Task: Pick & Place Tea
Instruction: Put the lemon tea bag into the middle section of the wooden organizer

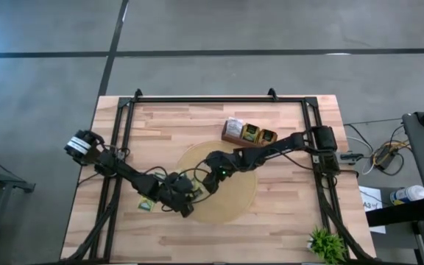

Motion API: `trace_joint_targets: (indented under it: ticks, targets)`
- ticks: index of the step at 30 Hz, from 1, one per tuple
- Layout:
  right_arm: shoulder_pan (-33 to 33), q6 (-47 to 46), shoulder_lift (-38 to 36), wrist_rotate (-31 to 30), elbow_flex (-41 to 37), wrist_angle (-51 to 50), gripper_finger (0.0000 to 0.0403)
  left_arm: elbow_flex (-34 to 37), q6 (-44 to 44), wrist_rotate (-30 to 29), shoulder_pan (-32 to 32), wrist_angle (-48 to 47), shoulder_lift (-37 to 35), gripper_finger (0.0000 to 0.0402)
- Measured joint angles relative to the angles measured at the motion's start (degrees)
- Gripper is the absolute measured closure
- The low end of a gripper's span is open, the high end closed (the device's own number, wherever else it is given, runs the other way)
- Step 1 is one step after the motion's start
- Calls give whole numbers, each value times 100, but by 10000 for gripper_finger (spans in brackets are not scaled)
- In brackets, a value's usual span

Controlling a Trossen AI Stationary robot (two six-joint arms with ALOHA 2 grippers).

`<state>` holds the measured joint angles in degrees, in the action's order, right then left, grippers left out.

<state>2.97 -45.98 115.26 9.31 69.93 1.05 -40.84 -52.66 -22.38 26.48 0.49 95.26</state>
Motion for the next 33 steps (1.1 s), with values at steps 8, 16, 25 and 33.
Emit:
trace_joint_targets:
  ticks: [8,16,25,33]
  targets:
    - [-12,4,8,-50,-93,45,291,92,317,-366,-104,746,162,248]
    - [-58,-542,11,-180,-376,36,291,15,334,-258,-162,2146,839,248]
    - [-60,-804,2,114,-662,166,291,7,693,-313,-201,2447,1031,248]
    - [-47,-806,11,360,-552,109,291,10,968,-242,-460,2837,1159,248]
